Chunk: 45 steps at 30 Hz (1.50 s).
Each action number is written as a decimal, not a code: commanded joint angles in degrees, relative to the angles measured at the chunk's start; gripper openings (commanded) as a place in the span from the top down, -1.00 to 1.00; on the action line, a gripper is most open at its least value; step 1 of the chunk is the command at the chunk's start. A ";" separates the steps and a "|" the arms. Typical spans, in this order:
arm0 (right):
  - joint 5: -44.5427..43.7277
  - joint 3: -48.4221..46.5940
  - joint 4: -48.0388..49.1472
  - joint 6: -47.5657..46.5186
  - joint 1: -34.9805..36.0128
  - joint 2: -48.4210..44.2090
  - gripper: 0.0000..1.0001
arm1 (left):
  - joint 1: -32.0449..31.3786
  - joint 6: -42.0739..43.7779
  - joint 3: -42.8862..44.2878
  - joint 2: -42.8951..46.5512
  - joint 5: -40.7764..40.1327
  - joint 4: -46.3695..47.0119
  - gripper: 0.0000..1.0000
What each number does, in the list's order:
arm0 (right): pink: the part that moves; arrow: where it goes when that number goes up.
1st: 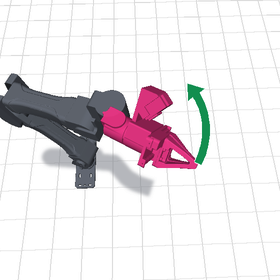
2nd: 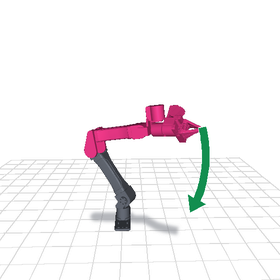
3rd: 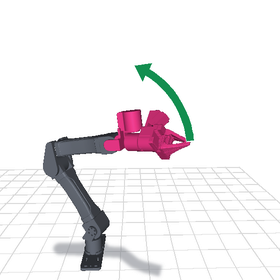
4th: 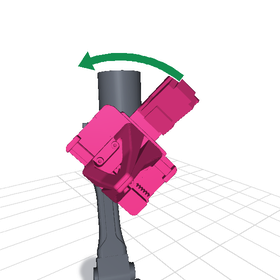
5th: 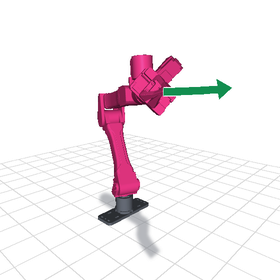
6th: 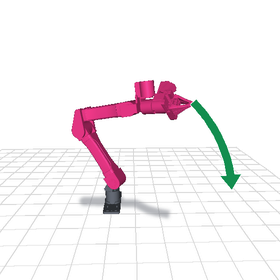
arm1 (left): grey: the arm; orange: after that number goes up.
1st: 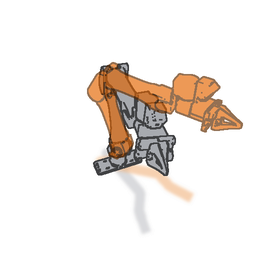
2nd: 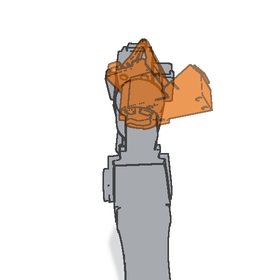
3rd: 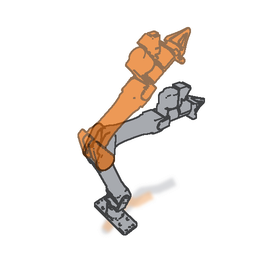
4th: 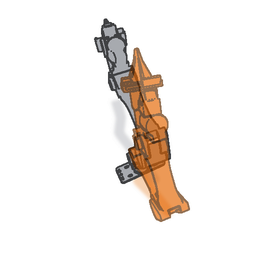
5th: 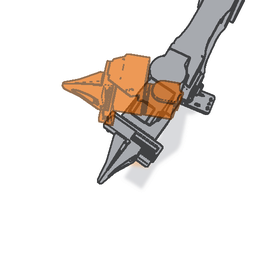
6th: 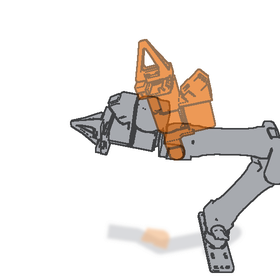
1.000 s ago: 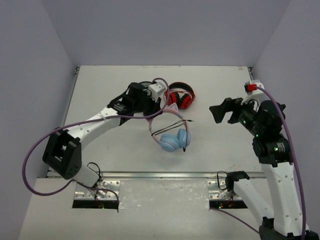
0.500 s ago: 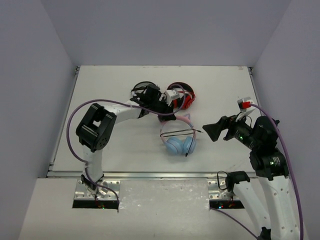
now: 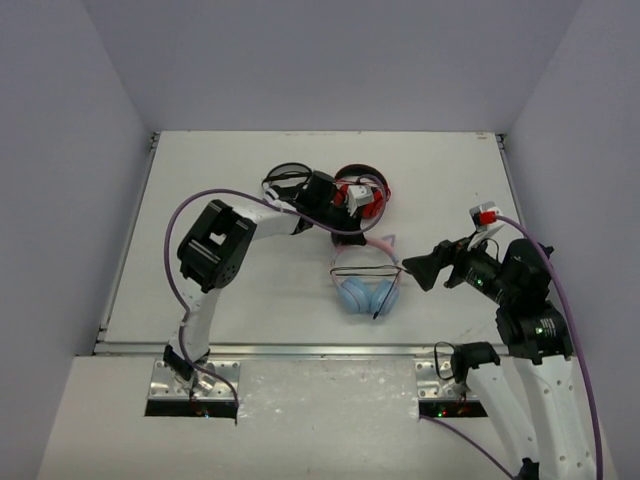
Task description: Wrap the headphones
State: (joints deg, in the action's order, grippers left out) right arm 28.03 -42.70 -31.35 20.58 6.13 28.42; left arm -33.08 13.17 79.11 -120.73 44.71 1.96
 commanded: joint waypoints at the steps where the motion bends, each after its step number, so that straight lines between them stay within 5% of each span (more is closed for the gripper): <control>1: 1.94 0.33 3.32 -0.01 0.02 -0.74 -0.98 | -0.40 0.89 4.56 -1.43 5.21 0.07 0.73; 19: 3.61 1.04 4.55 0.60 0.02 -1.62 -0.98 | -1.37 -5.61 -1.59 0.05 -0.49 8.15 0.27; 27: 3.26 1.91 4.90 -0.10 0.02 -1.09 -0.98 | -2.43 -11.67 -4.49 10.85 -12.71 10.61 0.08; 33: -6.91 1.04 1.13 -1.33 0.02 -1.44 -0.98 | -4.00 -22.46 -7.82 24.72 -39.82 4.13 0.04; 34: -10.33 0.60 -1.32 -1.33 0.02 -1.53 -0.98 | -5.14 -27.10 -12.10 31.36 -52.23 2.54 0.01; 37: -23.79 -1.24 -5.21 -1.41 0.02 -1.71 -0.98 | -6.03 -36.36 -19.61 46.42 -71.31 -1.86 -0.29; 38: -25.99 -1.68 -7.38 -1.85 0.02 -1.71 -0.98 | -6.03 -37.59 -23.70 49.85 -74.65 -4.91 -0.96; 45: -33.20 -2.04 -9.08 -4.05 0.63 -2.76 -0.98 | -5.42 -41.03 -28.84 73.77 -97.07 -27.16 -1.00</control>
State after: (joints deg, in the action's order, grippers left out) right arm 1.50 -42.59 -39.51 18.26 6.22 26.13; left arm -38.85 -23.94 51.18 -51.13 -37.65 -12.82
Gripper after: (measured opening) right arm 0.992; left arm 0.999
